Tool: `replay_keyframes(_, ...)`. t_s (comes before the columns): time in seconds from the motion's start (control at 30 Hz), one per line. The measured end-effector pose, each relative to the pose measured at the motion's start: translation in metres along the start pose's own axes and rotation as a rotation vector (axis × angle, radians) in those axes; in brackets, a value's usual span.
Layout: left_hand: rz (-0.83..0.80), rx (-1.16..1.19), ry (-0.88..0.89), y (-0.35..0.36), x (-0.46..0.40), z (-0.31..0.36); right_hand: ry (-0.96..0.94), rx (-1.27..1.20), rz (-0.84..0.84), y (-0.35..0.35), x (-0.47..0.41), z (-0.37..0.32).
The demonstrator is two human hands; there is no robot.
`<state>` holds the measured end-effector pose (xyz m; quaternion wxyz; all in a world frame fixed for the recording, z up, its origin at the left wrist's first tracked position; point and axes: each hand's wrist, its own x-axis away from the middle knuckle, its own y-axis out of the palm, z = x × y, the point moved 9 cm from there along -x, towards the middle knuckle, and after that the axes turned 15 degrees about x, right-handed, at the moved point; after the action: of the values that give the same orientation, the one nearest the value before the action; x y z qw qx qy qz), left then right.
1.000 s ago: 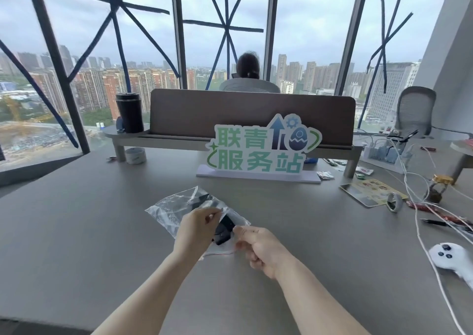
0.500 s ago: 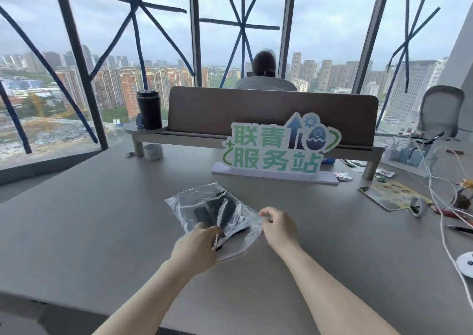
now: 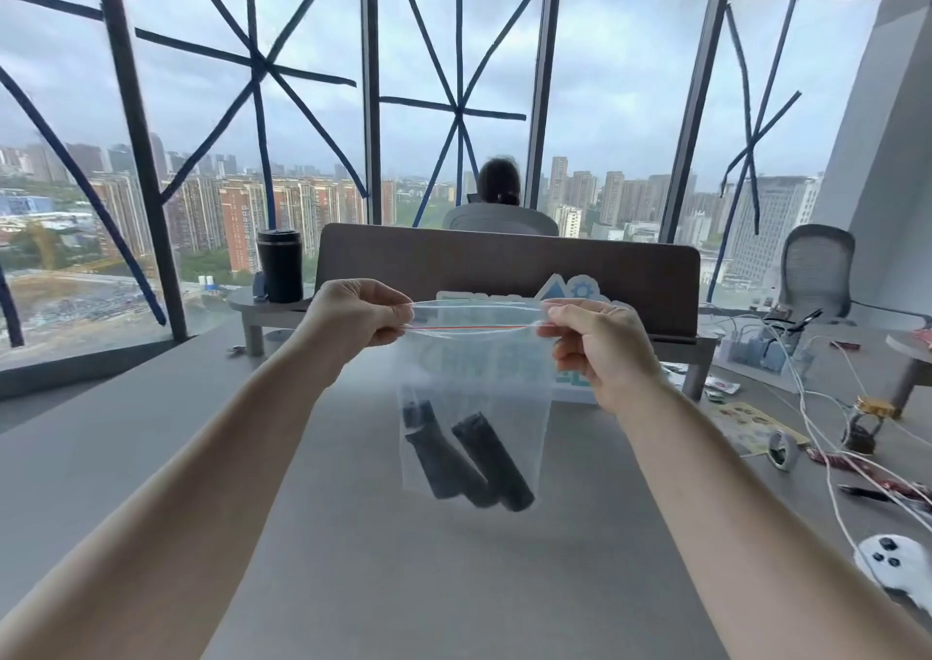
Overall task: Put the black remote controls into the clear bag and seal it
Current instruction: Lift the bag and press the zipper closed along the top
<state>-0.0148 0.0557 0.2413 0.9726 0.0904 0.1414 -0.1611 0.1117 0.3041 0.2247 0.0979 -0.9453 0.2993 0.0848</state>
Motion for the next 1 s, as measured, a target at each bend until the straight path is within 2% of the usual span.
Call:
replay_keyframes(0.17,-0.194,0.037,-0.079,0.026,0.02,-0.021,0.02,0.112,0.057,-0.025,0.007,0.001)
replay_keyframes(0.33,-0.052,-0.111,0.063,0.025,0.037,-0.04,0.008,0.229,0.089,-0.041,0.021,0.0)
replay_keyframes(0.5,-0.005,-0.002,-0.03,0.028,0.04,-0.056,-0.087,0.4,0.232,-0.069,0.033,-0.018)
replay_keyframes(0.57,-0.008,0.064,-0.062,0.037,0.043,-0.054,-0.125,0.548,0.327,-0.083,0.038,-0.029)
replay_keyframes(0.67,-0.067,0.152,-0.074,0.059,0.048,-0.046,-0.154,1.016,0.496,-0.097,0.052,-0.048)
replay_keyframes(0.7,-0.088,0.167,-0.065,0.067,0.05,-0.042,-0.211,1.104,0.519,-0.094,0.058,-0.057)
replay_keyframes(0.73,-0.107,0.17,-0.05,0.074,0.052,-0.037,-0.304,1.126,0.485,-0.086,0.062,-0.065)
replay_keyframes(0.8,-0.128,0.138,-0.005,0.087,0.054,-0.027,-0.489,1.108,0.246,-0.051,0.065,-0.074)
replay_keyframes(0.87,-0.138,0.074,0.046,0.097,0.052,-0.019,-0.55,1.091,0.026,-0.019,0.063,-0.071)
replay_keyframes(1.0,-0.16,-0.07,0.123,0.105,0.049,-0.007,-0.532,1.073,-0.037,-0.001,0.05,-0.07)
